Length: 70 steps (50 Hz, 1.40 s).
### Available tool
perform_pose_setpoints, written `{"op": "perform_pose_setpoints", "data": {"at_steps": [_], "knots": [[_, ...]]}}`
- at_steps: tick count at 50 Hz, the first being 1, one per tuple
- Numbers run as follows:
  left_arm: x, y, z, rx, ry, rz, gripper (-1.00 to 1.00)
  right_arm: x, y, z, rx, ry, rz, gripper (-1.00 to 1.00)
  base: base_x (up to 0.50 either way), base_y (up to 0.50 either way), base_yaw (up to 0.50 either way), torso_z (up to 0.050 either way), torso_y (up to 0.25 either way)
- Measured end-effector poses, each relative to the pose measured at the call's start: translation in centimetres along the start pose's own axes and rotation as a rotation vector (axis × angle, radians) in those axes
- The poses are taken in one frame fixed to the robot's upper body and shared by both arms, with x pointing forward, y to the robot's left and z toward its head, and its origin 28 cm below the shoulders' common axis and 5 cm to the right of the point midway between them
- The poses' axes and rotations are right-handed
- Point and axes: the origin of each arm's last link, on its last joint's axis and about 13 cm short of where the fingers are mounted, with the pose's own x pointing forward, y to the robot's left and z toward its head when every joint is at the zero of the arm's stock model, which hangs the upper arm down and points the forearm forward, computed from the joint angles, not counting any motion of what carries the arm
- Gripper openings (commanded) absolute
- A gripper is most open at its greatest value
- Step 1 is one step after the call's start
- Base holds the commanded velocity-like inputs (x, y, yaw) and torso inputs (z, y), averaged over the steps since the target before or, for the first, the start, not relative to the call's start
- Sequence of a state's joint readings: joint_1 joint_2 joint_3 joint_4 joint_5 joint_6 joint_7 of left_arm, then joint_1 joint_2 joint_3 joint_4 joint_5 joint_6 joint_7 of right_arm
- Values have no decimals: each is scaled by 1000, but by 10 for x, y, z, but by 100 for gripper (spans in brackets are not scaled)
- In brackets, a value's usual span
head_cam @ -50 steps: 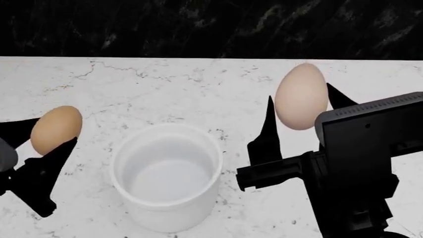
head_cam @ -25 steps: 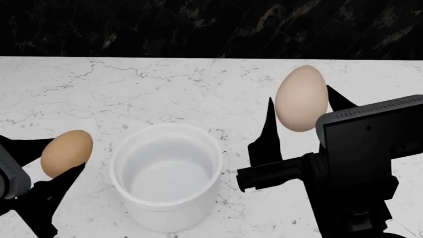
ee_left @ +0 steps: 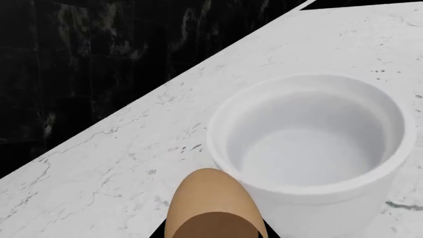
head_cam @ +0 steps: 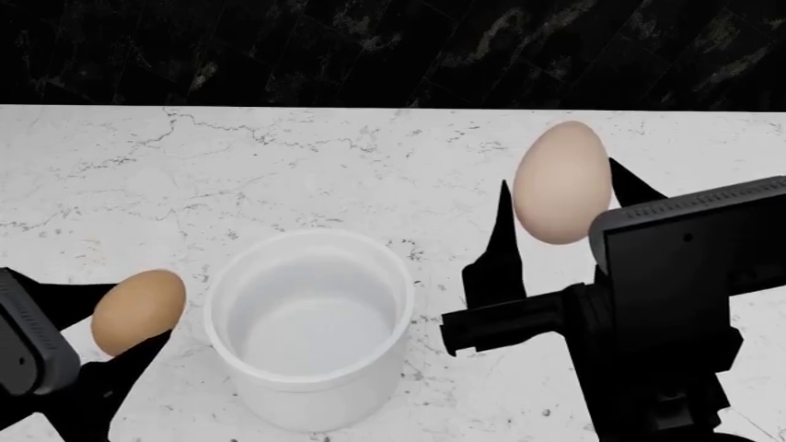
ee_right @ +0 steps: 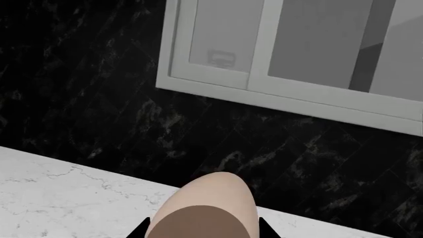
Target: Place the eggs and milk next to the bowl.
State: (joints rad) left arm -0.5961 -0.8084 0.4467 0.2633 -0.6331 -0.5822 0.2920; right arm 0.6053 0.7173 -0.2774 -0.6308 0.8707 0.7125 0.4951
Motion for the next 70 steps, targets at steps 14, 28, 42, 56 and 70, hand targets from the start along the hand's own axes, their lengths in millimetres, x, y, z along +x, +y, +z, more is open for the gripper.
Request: {"op": "perform_pose_setpoints", "data": {"at_steps": [14,28,42,56,70], "knots": [[4,-4,-6,2,20,-16,-100,-1,-1,-2,3,1,-5,-100,0,0,0,0,0],[5,-6,-12,-2,36,-19,-100,-1,-1,0,2,-2,-6,-100,0,0,0,0,0],[8,-8,-18,-1,52,-31,-100,0,-1,0,2,-1,-9,-100,0,0,0,0,1],[11,-11,-22,1,67,-43,-100,0,-1,-1,5,-1,-13,-100,0,0,0,0,0],[13,-14,-28,2,80,-55,-100,0,-1,-2,7,1,-16,-100,0,0,0,0,0]]}}
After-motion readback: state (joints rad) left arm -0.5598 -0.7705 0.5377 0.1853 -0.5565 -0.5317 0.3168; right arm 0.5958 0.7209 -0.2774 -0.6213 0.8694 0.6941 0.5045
